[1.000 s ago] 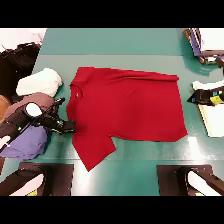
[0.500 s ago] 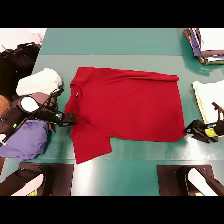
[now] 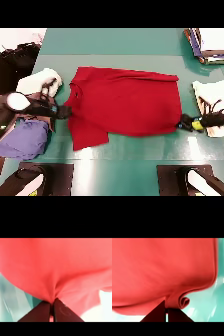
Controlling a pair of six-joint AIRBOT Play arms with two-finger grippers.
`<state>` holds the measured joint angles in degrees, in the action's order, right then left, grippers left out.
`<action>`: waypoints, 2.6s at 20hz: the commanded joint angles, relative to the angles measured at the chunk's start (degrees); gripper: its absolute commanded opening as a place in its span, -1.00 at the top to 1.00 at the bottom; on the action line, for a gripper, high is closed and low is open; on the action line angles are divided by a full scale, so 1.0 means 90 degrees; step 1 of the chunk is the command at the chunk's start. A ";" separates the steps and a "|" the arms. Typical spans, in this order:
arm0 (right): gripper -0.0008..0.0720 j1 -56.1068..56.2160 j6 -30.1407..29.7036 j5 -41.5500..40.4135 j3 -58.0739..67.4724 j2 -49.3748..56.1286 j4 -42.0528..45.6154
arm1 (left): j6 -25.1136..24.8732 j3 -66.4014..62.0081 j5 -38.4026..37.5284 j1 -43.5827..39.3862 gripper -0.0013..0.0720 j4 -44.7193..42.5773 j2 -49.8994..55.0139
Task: Fold the shirts.
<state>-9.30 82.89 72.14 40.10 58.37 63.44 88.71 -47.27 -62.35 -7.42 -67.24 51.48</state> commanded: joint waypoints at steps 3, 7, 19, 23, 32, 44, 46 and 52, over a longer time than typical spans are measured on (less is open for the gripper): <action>0.94 0.0478 -0.0002 -0.0221 0.2931 -0.1171 -0.0044 | 0.0321 -0.2943 -0.0546 0.0002 0.90 -0.1086 -0.1358; 0.94 0.0474 -0.0002 -0.0668 0.5510 -0.1700 0.0182 | 0.0340 -0.5819 -0.0437 0.0002 0.90 -0.1093 -0.1508; 0.94 0.0474 0.0243 0.1190 0.8709 -0.0440 0.0969 | 0.0301 -0.7570 -0.0988 0.0002 0.90 -0.1158 -0.0296; 0.94 0.0478 0.0306 0.1508 0.7803 0.0549 0.0964 | 0.0311 -0.7502 -0.1627 0.0002 0.90 -0.1151 0.1345; 0.94 0.0478 0.0228 0.0476 0.6154 0.3402 0.0911 | -0.0245 -0.5535 0.0092 0.0002 0.90 -0.1207 0.4439; 0.94 0.0758 -0.0112 -0.0153 0.5731 0.3806 0.1275 | -0.0469 -0.4809 0.0102 0.0323 0.90 -0.1168 0.4804; 0.94 0.0763 -0.0102 -0.0488 0.5056 0.3674 0.1224 | -0.0515 -0.4262 0.0525 0.0306 0.90 -0.0833 0.4804; 0.01 0.0981 -0.0100 -0.0748 0.4250 0.3674 0.0605 | -0.0500 -0.3723 0.0556 0.0357 -0.58 -0.0656 0.4792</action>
<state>-1.19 81.93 66.48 81.30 91.72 72.51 84.33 -82.24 -55.77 -4.51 -74.56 94.70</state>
